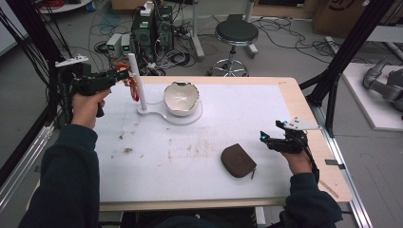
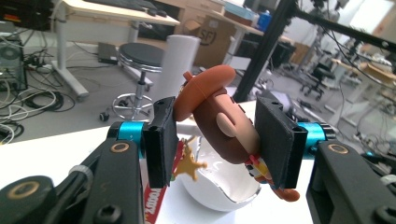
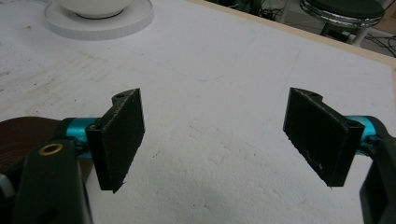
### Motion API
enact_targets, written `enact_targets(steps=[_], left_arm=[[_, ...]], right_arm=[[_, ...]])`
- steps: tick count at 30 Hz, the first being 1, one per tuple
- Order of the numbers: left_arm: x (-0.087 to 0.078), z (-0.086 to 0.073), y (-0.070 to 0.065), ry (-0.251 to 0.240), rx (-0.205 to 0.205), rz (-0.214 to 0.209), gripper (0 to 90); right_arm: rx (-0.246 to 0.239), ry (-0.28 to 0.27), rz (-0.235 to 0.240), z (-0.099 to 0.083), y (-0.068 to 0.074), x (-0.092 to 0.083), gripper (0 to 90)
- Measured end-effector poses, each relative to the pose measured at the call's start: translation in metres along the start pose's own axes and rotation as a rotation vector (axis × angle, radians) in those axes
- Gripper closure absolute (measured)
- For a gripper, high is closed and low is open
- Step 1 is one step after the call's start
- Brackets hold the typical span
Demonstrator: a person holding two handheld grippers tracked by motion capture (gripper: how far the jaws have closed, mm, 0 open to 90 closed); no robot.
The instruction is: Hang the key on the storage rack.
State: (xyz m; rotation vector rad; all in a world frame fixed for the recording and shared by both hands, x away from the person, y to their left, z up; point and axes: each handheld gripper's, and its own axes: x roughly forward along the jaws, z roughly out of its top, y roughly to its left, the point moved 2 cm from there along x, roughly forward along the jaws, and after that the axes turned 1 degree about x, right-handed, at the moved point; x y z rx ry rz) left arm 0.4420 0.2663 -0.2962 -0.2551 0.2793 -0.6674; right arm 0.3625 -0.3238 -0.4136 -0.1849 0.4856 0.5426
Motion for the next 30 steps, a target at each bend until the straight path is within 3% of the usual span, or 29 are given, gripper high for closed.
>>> enact_targets(steps=[3, 5, 8, 13, 16, 24, 27, 30], left_arm=[[-0.002, -0.005, 0.006, 0.023, -0.004, 0.009, 49.9], [-0.004, -0.008, 0.007, -0.002, -0.008, 0.017, 49.8], [-0.005, -0.014, 0.011, 0.008, -0.011, 0.037, 49.8], [-0.007, -0.033, 0.014, 0.048, 0.017, 0.073, 49.7], [-0.009, -0.043, 0.014, 0.068, 0.054, 0.091, 49.6], [-0.014, -0.072, 0.002, 0.045, 0.161, 0.096, 51.6], [-0.019, -0.079, 0.000, 0.021, 0.170, 0.103, 53.0], [-0.026, -0.086, 0.000, 0.000, 0.155, 0.116, 49.0]], right_arm=[[-0.002, 0.001, 0.000, 0.000, 0.000, 0.000, 20.8], [-0.005, 0.000, 0.003, 0.000, 0.001, 0.001, 20.8], [-0.006, 0.002, 0.001, 0.000, 0.001, 0.001, 20.8], [-0.004, -0.001, 0.000, 0.001, 0.001, 0.001, 20.8], [-0.008, 0.000, 0.001, 0.001, 0.001, 0.001, 20.8], [-0.004, 0.001, -0.002, 0.001, 0.001, 0.000, 20.8], [-0.005, 0.002, -0.002, 0.001, 0.001, 0.001, 20.8], [-0.004, 0.001, -0.001, 0.001, 0.001, 0.001, 20.8]])
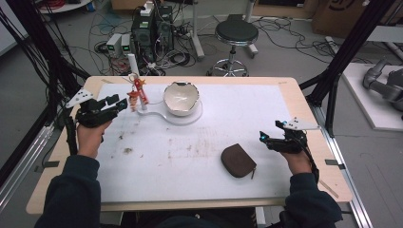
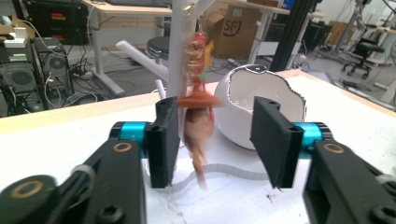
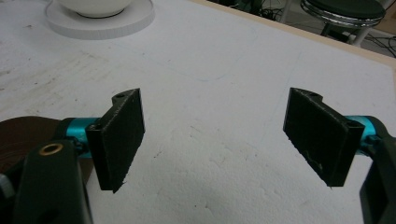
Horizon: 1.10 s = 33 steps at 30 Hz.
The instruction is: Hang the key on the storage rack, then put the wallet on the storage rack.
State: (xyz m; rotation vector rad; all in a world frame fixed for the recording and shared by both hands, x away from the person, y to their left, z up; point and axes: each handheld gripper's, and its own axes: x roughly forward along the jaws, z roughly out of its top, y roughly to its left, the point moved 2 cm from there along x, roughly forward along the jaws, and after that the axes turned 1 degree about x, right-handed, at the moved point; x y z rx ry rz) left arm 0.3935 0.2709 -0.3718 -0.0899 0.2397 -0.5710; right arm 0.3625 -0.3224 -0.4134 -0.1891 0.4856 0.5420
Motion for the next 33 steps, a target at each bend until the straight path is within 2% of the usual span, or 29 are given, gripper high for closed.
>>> enact_targets(steps=[3, 6, 8, 10, 12, 14, 17, 20, 23, 33], left_arm=[[-0.007, -0.012, -0.001, -0.011, -0.022, 0.019, 42.6], [-0.010, -0.027, -0.004, -0.010, -0.033, 0.061, 26.5], [-0.012, -0.036, -0.006, -0.018, -0.028, 0.045, 17.0], [-0.013, -0.039, -0.009, -0.003, -0.021, 0.046, 17.0], [-0.015, -0.041, -0.012, -0.017, -0.009, 0.040, 17.0], [-0.016, -0.042, -0.015, -0.016, 0.021, 0.035, 16.9], [-0.014, -0.041, -0.016, -0.024, 0.034, 0.025, 17.0], [-0.014, -0.042, -0.019, -0.009, 0.070, 0.027, 17.3], [-0.014, -0.041, -0.022, -0.003, 0.083, 0.026, 17.7], [-0.011, -0.043, -0.023, 0.021, 0.077, 0.025, 18.3]], right_arm=[[-0.002, 0.002, 0.002, 0.000, 0.000, 0.000, 20.8], [-0.003, 0.002, 0.001, 0.000, 0.000, 0.001, 20.8], [-0.001, 0.004, 0.001, 0.000, 0.000, 0.002, 20.8], [-0.006, 0.004, 0.001, 0.000, 0.000, 0.003, 20.8], [-0.004, 0.004, 0.001, 0.001, 0.000, 0.004, 20.8], [-0.006, 0.003, 0.000, 0.002, 0.001, 0.005, 20.8], [0.004, 0.009, -0.003, 0.002, 0.001, 0.006, 20.7], [0.012, 0.010, -0.004, 0.002, 0.001, 0.007, 20.8], [0.008, 0.012, -0.003, 0.001, 0.001, 0.006, 20.8], [0.013, 0.007, 0.002, 0.001, 0.001, 0.006, 20.8]])
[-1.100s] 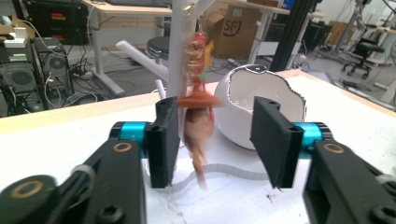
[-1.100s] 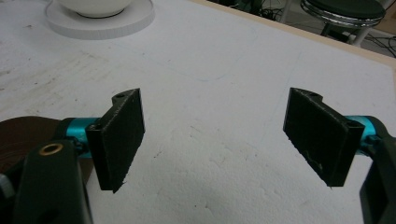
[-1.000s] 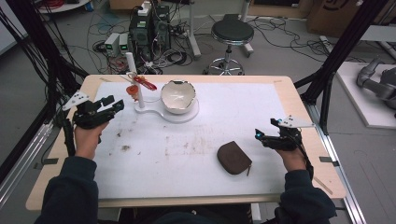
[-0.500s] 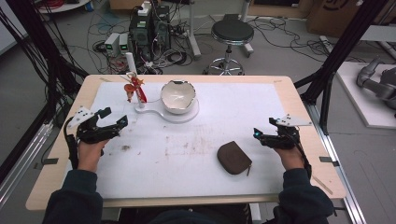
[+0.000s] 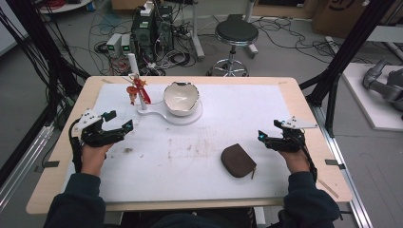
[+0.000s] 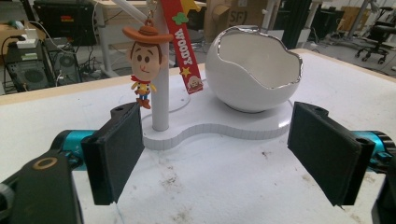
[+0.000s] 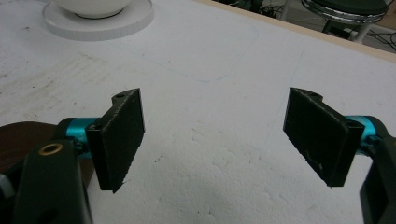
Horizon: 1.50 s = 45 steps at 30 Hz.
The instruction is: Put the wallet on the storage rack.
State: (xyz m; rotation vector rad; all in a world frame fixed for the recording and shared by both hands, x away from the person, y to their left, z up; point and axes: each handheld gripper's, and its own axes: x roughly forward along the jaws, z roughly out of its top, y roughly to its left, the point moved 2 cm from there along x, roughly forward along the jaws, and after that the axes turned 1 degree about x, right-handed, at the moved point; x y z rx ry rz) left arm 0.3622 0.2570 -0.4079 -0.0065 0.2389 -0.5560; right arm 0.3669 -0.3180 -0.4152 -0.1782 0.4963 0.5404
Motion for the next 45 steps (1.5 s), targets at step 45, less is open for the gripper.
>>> enact_targets(steps=[45], left_arm=[[0.013, -0.002, -0.014, 0.036, -0.002, -0.060, 19.9]], right_arm=[[0.059, 0.336, 0.439, -0.019, 0.057, 0.041, 20.7]])
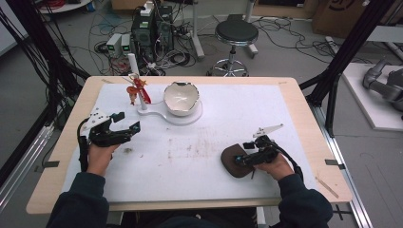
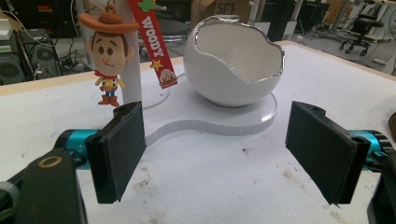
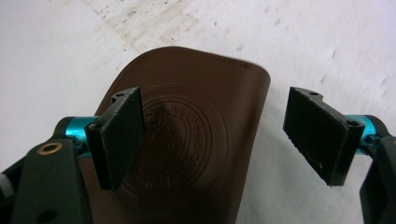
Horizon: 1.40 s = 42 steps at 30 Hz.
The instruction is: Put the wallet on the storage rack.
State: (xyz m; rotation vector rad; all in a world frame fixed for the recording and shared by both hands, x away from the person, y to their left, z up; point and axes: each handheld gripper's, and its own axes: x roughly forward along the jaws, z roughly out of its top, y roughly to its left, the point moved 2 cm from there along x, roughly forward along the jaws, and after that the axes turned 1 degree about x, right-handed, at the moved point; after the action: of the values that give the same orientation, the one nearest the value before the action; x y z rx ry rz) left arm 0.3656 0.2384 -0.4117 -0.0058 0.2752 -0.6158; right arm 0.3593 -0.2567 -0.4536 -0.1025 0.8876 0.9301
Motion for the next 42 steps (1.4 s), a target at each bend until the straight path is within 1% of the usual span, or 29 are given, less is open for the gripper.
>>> enact_targets(steps=[1, 2, 3, 4, 5, 7, 9, 12, 13, 16, 17, 18, 20, 22, 24, 25, 26, 28, 29, 30, 32, 34, 35, 36, 37, 40, 41, 42], left_arm=[[0.000, 0.000, 0.000, 0.002, 0.001, -0.001, 20.0], [0.001, 0.000, 0.000, 0.002, -0.001, -0.002, 20.1], [0.001, 0.000, -0.001, 0.005, 0.001, -0.001, 20.2], [0.001, 0.000, -0.001, 0.005, 0.001, -0.004, 20.3], [0.001, 0.000, -0.001, 0.006, 0.004, -0.004, 20.4], [0.002, -0.001, -0.002, 0.010, 0.000, -0.004, 20.4], [0.003, -0.001, -0.002, 0.011, 0.002, -0.006, 20.7], [0.004, -0.001, -0.003, 0.016, -0.003, -0.005, 21.0], [0.004, -0.001, -0.003, 0.018, -0.006, -0.004, 21.4], [0.006, -0.002, -0.004, 0.021, -0.010, -0.007, 22.1], [0.007, -0.002, -0.004, 0.021, -0.007, -0.008, 22.5], [0.007, -0.002, -0.004, 0.024, -0.007, -0.007, 22.8], [0.007, -0.002, -0.004, 0.028, -0.009, -0.010, 23.0], [0.006, -0.002, -0.003, 0.026, -0.015, -0.007, 23.0], [0.004, -0.002, -0.002, 0.026, -0.020, -0.003, 23.1], [0.004, -0.002, -0.001, 0.024, -0.023, -0.003, 23.1], [0.004, -0.002, -0.001, 0.022, -0.027, -0.004, 23.1], [0.004, -0.003, -0.001, 0.026, -0.025, -0.004, 23.1], [0.004, -0.003, -0.001, 0.026, -0.025, -0.006, 23.2], [0.005, -0.003, -0.001, 0.028, -0.023, -0.006, 23.2], [0.005, -0.003, -0.002, 0.029, -0.021, -0.011, 23.3], [0.006, -0.003, -0.003, 0.031, -0.022, -0.015, 23.5], [0.007, -0.003, -0.004, 0.032, -0.018, -0.017, 23.6], [0.008, -0.003, -0.004, 0.037, -0.018, -0.019, 23.6], [0.009, -0.004, -0.005, 0.038, -0.020, -0.022, 23.7], [0.012, -0.004, -0.008, 0.043, -0.026, -0.042, 23.7], [0.013, -0.004, -0.010, 0.044, -0.027, -0.053, 23.8], [0.015, -0.004, -0.011, 0.045, -0.033, -0.067, 23.8]], right_arm=[[0.021, 0.004, 0.013, -0.001, -0.002, 0.001, 21.1], [0.035, 0.005, 0.023, -0.001, -0.002, 0.001, 24.1], [0.048, 0.014, 0.048, -0.001, -0.002, 0.001, 31.5], [0.036, 0.005, 0.065, -0.001, -0.003, 0.000, 32.2], [0.047, 0.015, 0.067, -0.001, -0.001, 0.000, 32.6], [0.038, 0.016, 0.070, 0.000, -0.001, 0.000, 33.9], [0.004, 0.007, 0.064, 0.001, 0.001, 0.001, 35.3], [-0.081, -0.010, 0.034, 0.006, 0.009, 0.004, 38.4], [-0.118, -0.015, 0.015, 0.009, 0.012, 0.006, 39.9], [-0.188, -0.037, -0.016, 0.015, 0.020, 0.012, 41.3], [-0.204, -0.044, -0.021, 0.016, 0.022, 0.014, 41.3], [-0.209, -0.050, -0.025, 0.017, 0.023, 0.015, 41.1], [-0.190, -0.051, -0.033, 0.018, 0.023, 0.016, 39.5], [-0.155, -0.048, -0.015, 0.018, 0.020, 0.014, 38.6], [-0.124, -0.063, 0.021, 0.018, 0.019, 0.007, 33.7], [-0.109, -0.058, 0.041, 0.017, 0.019, 0.004, 28.5], [-0.098, -0.036, 0.051, 0.014, 0.018, 0.002, 26.6], [-0.110, 0.020, 0.042, 0.007, 0.016, 0.001, 25.5], [-0.103, 0.036, 0.035, 0.004, 0.015, 0.003, 23.4], [-0.076, 0.039, 0.044, 0.004, 0.013, 0.004, 22.7], [-0.069, 0.048, 0.066, 0.005, 0.012, 0.007, 23.0], [-0.033, 0.062, 0.110, 0.005, 0.009, 0.010, 26.0], [-0.038, 0.061, 0.124, 0.005, 0.008, 0.011, 29.5], [-0.047, 0.063, 0.121, 0.005, 0.009, 0.011, 30.6], [-0.070, 0.056, 0.116, 0.006, 0.011, 0.011, 31.3], [-0.166, 0.036, 0.085, 0.010, 0.020, 0.014, 32.8], [-0.219, 0.023, 0.072, 0.012, 0.025, 0.016, 33.1], [-0.254, 0.014, 0.063, 0.014, 0.028, 0.018, 33.3]])
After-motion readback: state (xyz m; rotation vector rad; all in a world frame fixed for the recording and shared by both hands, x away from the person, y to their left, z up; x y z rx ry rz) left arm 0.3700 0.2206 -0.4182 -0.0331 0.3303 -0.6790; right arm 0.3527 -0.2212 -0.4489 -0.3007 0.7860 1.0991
